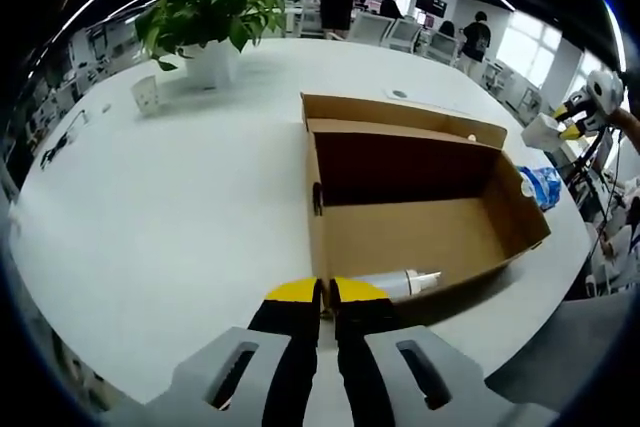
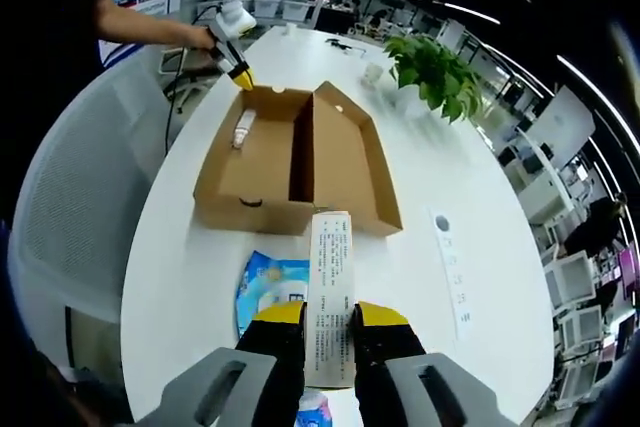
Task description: Operate the shoe box by opening the lid, removing the specified soft item, and placing it in the target area until the item is outside and the box remains undamaged.
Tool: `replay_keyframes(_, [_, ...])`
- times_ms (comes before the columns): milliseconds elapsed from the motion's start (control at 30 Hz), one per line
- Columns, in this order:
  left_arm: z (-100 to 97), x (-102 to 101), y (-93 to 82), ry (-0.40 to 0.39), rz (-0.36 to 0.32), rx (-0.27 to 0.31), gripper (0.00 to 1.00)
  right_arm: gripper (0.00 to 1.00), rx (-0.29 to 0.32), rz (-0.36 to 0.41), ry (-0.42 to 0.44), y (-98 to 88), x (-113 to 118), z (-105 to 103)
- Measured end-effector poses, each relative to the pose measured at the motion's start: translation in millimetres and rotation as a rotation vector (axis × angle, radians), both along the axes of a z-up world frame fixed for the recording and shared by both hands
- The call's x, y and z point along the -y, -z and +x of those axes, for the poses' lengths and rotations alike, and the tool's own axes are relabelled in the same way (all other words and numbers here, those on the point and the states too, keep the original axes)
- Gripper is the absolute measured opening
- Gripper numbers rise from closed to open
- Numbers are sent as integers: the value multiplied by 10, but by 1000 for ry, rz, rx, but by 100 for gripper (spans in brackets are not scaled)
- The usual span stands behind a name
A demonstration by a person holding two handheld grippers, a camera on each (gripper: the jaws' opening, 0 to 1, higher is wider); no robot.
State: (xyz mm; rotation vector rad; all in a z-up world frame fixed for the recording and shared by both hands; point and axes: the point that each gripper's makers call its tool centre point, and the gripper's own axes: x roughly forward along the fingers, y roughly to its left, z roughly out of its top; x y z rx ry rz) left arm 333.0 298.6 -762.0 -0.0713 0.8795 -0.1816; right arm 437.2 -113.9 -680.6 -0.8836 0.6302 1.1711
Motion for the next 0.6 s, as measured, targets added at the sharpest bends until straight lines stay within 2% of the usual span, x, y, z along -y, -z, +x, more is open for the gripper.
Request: replay_keyframes(600, [2,-10,5,4,1,-9,2,14,-6,-75,14,233,437,131])
